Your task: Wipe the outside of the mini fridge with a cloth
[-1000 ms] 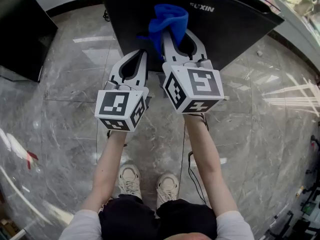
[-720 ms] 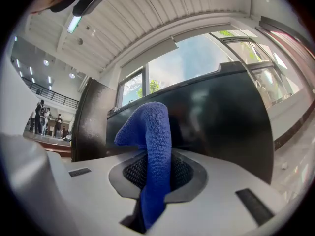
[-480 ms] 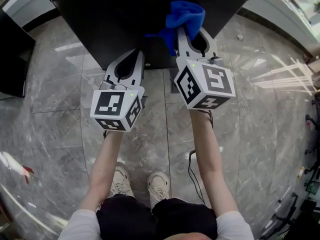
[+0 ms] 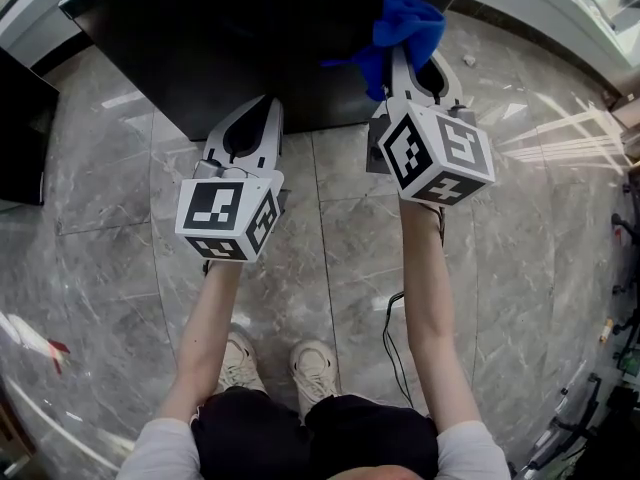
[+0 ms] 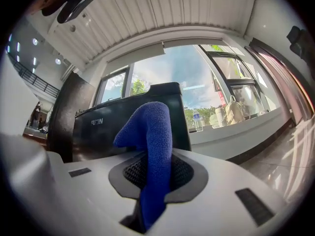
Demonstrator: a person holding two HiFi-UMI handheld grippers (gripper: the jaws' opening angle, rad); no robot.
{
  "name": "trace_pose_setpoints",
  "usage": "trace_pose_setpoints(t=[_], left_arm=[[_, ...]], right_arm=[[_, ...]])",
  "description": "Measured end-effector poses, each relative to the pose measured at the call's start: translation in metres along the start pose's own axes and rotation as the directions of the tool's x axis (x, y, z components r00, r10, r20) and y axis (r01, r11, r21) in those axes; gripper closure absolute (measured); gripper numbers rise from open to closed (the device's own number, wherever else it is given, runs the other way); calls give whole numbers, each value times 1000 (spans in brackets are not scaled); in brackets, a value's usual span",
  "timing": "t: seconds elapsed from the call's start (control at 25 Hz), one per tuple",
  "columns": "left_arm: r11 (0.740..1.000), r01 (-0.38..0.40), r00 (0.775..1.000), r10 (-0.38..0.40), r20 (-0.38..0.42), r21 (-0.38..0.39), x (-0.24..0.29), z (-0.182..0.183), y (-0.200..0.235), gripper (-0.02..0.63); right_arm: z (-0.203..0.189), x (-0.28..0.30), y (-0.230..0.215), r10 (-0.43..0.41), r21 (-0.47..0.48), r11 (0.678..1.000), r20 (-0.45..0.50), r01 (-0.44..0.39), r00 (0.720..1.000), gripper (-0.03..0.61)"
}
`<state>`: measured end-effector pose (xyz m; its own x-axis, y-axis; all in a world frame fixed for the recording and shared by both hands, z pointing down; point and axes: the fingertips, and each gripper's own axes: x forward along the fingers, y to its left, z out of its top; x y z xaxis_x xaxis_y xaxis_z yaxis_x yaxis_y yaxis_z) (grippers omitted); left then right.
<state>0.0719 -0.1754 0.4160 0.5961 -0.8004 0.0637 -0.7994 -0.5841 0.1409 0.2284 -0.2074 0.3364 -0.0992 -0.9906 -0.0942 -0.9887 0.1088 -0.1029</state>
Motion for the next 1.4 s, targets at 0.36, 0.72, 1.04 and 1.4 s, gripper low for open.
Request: trace_pose_setpoints(t=[0.36,0.72,1.04,1.4], left_arm=[[1000,-9,1000,9,-4,8,0,-1,-1,609],[1000,-19,1000,19,-10,5,-3,-4,5,609],[1000,-27,1000,27,-13,0,-4,-6,10,609],[999,-49,999,49,-17,-12,-9,-9,22,609]], right_arm=[[0,-3,-29,-53,-3,999,7,53,999,503],[-3,-5,-48,-114,21,993,2,113,994,503],[-4,-6,-56,-131,27,991,6,130,991,503],[-4,-8,-56,-160,21,987,14,159,987,503]])
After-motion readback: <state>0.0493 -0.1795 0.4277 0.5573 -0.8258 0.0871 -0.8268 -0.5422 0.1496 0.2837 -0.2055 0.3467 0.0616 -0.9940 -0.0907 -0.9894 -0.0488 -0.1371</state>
